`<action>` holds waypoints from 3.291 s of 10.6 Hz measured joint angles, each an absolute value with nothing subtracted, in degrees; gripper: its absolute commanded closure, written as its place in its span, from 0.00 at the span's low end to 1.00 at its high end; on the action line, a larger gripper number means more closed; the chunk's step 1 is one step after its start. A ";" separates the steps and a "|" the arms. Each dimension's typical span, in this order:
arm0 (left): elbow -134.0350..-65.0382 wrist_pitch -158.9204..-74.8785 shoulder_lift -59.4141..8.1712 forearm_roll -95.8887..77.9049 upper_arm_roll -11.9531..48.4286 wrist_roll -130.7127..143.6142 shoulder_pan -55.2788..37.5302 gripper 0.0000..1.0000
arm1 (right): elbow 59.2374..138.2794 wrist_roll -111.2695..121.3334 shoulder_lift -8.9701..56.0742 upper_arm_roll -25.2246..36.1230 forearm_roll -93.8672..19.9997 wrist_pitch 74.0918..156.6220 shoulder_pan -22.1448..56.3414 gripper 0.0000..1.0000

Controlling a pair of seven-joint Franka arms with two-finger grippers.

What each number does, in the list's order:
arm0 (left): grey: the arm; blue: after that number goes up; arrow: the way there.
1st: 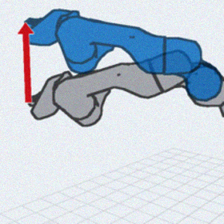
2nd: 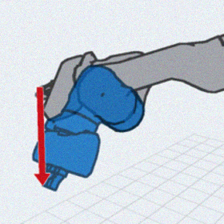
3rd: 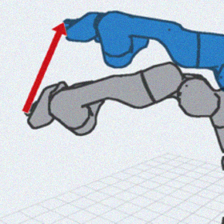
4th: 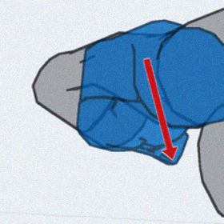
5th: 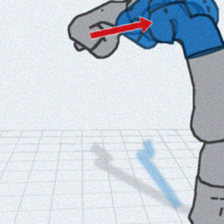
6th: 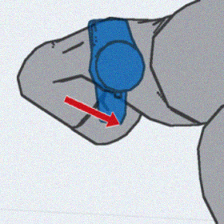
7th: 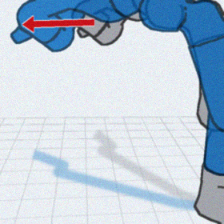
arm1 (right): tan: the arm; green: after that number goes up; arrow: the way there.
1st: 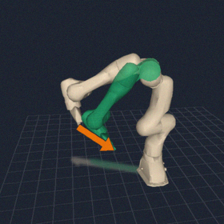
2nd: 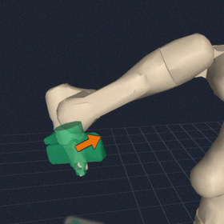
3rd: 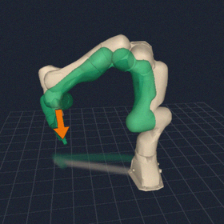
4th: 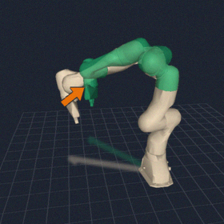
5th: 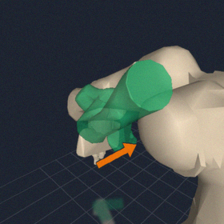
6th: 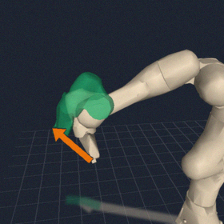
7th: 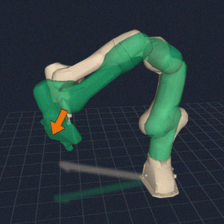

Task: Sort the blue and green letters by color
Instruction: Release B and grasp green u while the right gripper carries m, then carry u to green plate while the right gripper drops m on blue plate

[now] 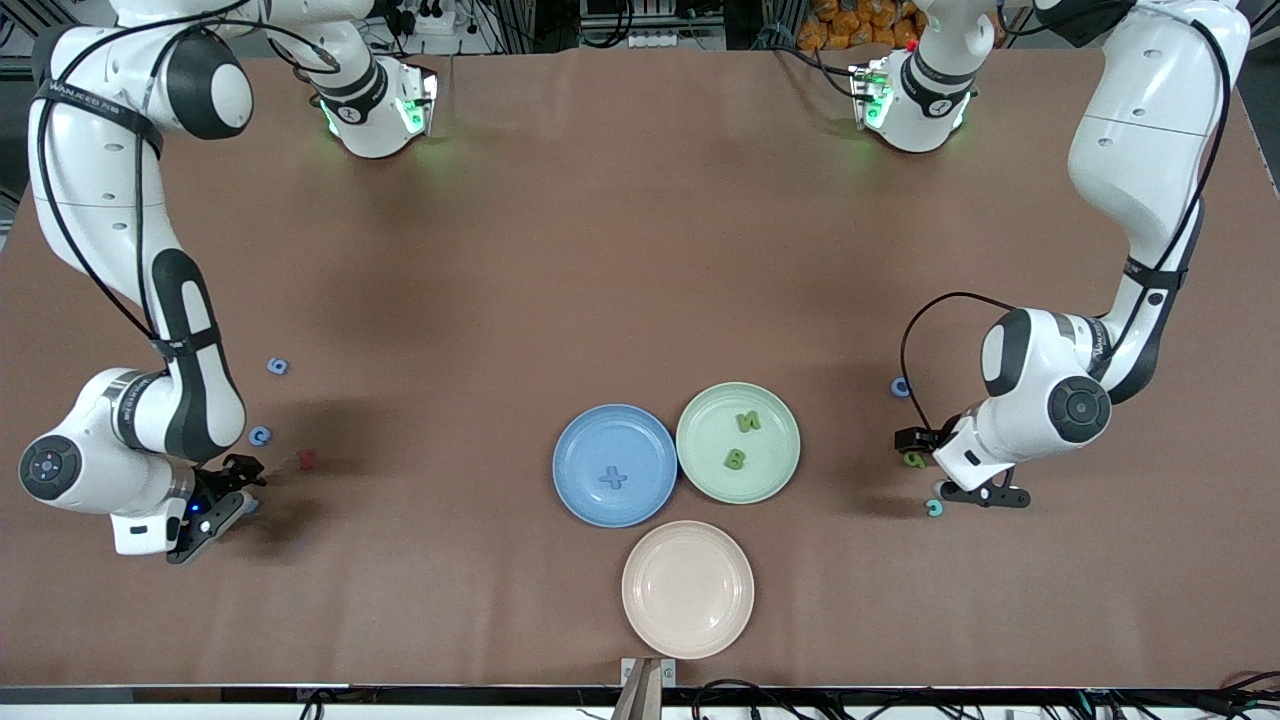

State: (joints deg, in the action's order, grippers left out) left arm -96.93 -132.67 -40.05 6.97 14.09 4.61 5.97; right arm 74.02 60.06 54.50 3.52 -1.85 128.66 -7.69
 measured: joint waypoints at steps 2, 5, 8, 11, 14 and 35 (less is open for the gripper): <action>-97.49 -132.68 -39.99 6.97 14.30 7.04 5.84 0.00 | 74.07 60.07 54.36 3.53 -2.54 128.75 -7.92 1.00; -97.70 -132.68 -39.98 6.97 14.57 7.23 5.64 0.10 | 73.95 60.07 53.88 3.48 -3.11 128.70 -8.02 1.00; -97.85 -132.68 -39.98 8.61 14.63 7.41 4.64 0.17 | 73.65 60.05 53.80 2.73 -4.55 128.74 -7.59 1.00; -97.98 -132.68 -39.97 9.76 14.62 8.65 4.06 0.22 | 73.17 49.46 53.08 0.71 -7.70 127.86 -3.47 1.00; -98.28 -132.68 -40.04 10.17 14.54 8.69 4.07 0.28 | 72.00 29.78 52.71 -3.93 -8.09 127.80 3.35 1.00; -93.06 -133.13 -37.41 14.02 15.70 11.68 -4.85 1.00 | 75.30 -9.77 45.79 -14.35 4.79 118.55 2.65 0.00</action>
State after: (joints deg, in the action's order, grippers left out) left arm -93.06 -133.13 -37.41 14.02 15.70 11.68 -4.85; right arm 75.30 -9.77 45.79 -14.35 4.79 118.55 2.65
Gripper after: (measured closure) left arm 0.731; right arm 0.000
